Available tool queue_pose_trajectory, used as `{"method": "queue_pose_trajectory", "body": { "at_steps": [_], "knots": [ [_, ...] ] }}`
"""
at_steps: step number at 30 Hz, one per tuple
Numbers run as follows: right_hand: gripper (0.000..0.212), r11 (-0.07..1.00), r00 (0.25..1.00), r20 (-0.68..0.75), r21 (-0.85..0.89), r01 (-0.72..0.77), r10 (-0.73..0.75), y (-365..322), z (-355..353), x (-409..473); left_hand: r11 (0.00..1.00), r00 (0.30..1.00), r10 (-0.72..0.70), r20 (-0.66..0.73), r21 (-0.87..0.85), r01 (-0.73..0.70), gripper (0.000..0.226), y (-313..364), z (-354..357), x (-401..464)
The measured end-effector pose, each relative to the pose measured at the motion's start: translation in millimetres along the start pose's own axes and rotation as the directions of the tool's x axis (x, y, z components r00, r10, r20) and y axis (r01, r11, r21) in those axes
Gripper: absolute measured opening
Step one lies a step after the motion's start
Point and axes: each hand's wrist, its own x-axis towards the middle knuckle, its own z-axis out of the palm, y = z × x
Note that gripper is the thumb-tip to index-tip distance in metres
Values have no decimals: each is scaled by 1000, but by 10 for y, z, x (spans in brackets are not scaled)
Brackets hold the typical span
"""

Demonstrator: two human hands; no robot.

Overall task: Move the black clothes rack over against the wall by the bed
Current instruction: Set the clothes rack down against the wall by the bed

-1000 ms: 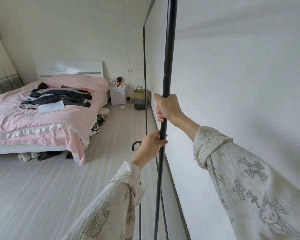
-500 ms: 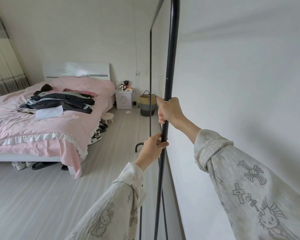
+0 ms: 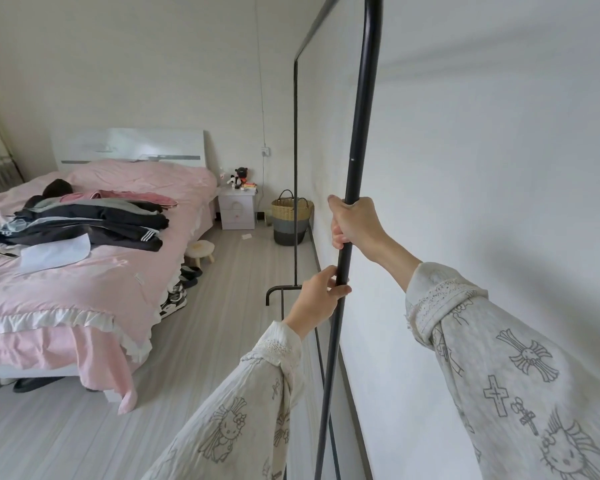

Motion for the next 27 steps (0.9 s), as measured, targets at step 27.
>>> {"method": "queue_pose_trajectory", "body": {
  "at_steps": [27],
  "knots": [
    [51,997,998,-56,70,10,-6,717,403,4465,999,1000,27,7,25,-27,8,-884,-690,4505]
  ]
}}
